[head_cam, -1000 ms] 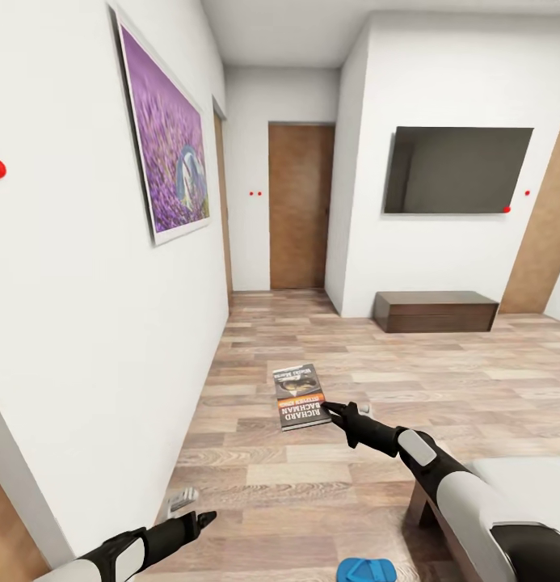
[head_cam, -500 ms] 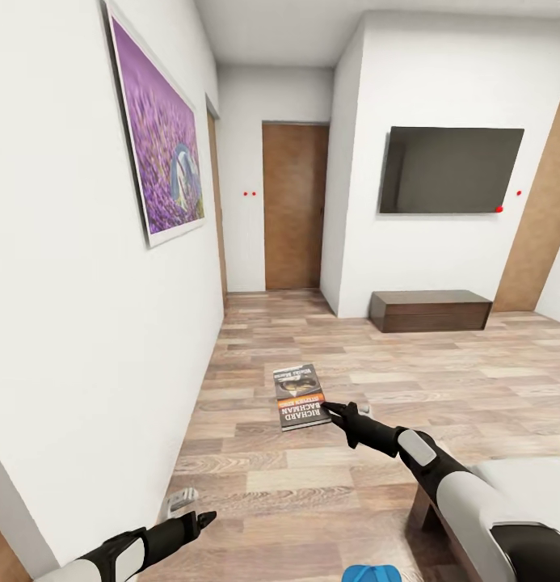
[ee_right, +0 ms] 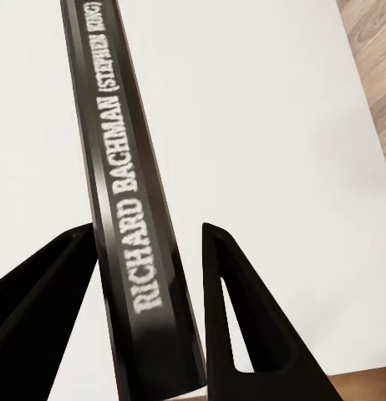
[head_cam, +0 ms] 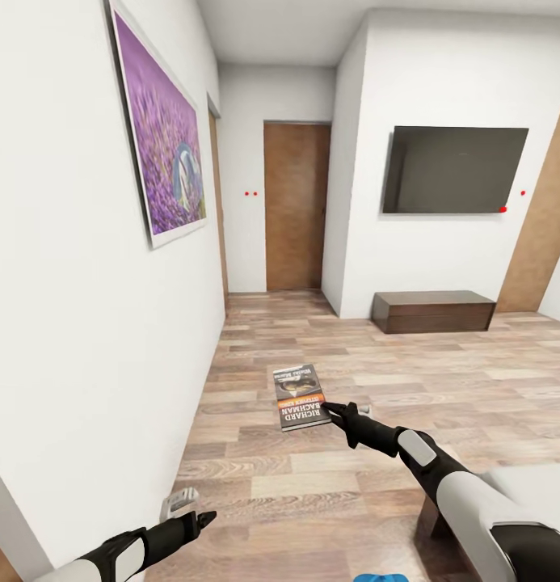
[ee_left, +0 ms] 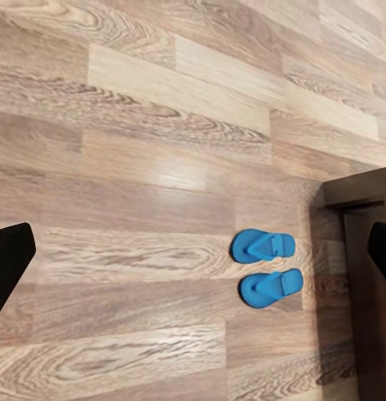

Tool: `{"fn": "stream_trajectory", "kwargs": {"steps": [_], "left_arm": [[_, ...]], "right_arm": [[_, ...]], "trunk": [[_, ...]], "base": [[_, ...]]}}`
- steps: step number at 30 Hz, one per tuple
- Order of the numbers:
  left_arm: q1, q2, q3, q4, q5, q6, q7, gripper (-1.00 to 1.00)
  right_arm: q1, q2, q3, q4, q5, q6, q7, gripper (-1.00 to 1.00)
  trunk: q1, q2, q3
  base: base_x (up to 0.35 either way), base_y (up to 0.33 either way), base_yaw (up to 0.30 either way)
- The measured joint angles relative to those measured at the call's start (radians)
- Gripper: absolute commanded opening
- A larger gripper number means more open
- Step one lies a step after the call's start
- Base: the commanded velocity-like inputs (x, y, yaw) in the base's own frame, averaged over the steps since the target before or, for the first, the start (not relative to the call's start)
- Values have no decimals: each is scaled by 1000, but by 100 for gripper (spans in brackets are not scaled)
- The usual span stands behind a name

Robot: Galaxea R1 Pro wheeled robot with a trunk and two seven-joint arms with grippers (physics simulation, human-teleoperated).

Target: In the bedroom, move the book from the bed onto either nightstand, and place the two sandals side by side next to the bed.

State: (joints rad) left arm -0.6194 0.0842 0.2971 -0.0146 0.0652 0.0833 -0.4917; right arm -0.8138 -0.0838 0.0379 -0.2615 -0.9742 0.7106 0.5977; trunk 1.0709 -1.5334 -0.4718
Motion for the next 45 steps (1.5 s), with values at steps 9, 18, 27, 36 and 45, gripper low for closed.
{"fn": "stream_trajectory", "kwargs": {"steps": [9, 18, 27, 36, 45], "left_arm": [[0, 0, 1, 0, 0, 0, 0, 100], [0, 0, 1, 0, 0, 0, 0, 100], [0, 0, 0, 0, 0, 0, 0, 100], [0, 0, -1, 0, 0, 0, 1, 100], [0, -1, -1, 0, 0, 0, 1, 100]], "right_arm": [[0, 0, 0, 0, 1, 0, -1, -100], [0, 0, 0, 0, 2, 0, 0, -100], [0, 0, 0, 0, 0, 0, 0, -100], [0, 0, -1, 0, 0, 0, 0, -100], [0, 0, -1, 1, 1, 0, -1, -100]], "trunk": [[0, 0, 0], [0, 0, 0], [0, 0, 0], [0, 0, 0], [0, 0, 0]], "base": [[75, 76, 0], [66, 61, 0], [14, 11, 0], [1, 1, 0], [13, 0, 0]]}}
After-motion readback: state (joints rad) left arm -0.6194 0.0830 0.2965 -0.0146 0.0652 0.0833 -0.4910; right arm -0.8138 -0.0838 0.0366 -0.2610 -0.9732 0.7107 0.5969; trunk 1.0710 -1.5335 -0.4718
